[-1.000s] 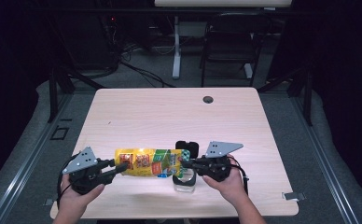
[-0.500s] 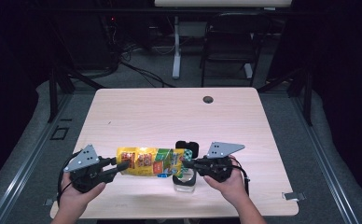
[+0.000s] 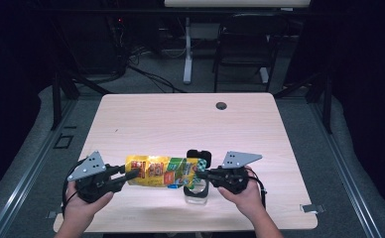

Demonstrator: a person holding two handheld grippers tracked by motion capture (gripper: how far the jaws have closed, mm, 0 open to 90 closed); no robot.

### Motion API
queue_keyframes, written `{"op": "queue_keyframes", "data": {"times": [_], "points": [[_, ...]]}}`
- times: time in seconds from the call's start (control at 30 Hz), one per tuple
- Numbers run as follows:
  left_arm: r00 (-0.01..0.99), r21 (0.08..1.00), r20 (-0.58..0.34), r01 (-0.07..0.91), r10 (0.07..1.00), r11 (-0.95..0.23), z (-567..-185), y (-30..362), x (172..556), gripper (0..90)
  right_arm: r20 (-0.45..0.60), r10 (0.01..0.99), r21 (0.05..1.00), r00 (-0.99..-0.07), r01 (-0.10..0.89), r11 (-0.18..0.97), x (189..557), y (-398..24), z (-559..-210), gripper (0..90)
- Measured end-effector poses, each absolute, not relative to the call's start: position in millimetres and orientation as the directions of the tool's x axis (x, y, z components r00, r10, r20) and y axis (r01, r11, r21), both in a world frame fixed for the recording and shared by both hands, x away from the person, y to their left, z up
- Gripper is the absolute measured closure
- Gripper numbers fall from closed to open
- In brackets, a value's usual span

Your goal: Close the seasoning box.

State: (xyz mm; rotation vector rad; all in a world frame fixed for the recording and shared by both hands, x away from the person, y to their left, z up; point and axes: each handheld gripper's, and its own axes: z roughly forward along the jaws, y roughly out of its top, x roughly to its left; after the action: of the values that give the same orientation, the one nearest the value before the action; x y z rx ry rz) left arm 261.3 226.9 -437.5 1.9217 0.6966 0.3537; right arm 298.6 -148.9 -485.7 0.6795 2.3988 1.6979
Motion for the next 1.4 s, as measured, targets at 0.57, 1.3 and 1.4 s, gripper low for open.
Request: {"op": "queue_keyframes", "data": {"times": [0.57, 1.3, 1.4], "points": [[0.786, 0.932, -0.112, 0.295, 0.608, -0.21, -443.5, 227.0, 260.6, 73.5, 0.161, 0.428, 0.92, -0.889, 0.292, 0.26, 298.4, -151.5, -488.1, 90.0], [0.793, 0.945, -0.1, 0.264, 0.601, -0.191, -436.0, 219.0, 260.9, 74.2, 0.166, 0.439, 0.918, -0.883, 0.301, 0.258, 299.7, -155.9, -490.9, 90.0], [0.791, 0.946, -0.097, 0.261, 0.604, -0.191, -435.0, 217.7, 260.6, 74.4, 0.168, 0.441, 0.918, -0.882, 0.303, 0.256, 299.6, -156.2, -491.2, 90.0]]}}
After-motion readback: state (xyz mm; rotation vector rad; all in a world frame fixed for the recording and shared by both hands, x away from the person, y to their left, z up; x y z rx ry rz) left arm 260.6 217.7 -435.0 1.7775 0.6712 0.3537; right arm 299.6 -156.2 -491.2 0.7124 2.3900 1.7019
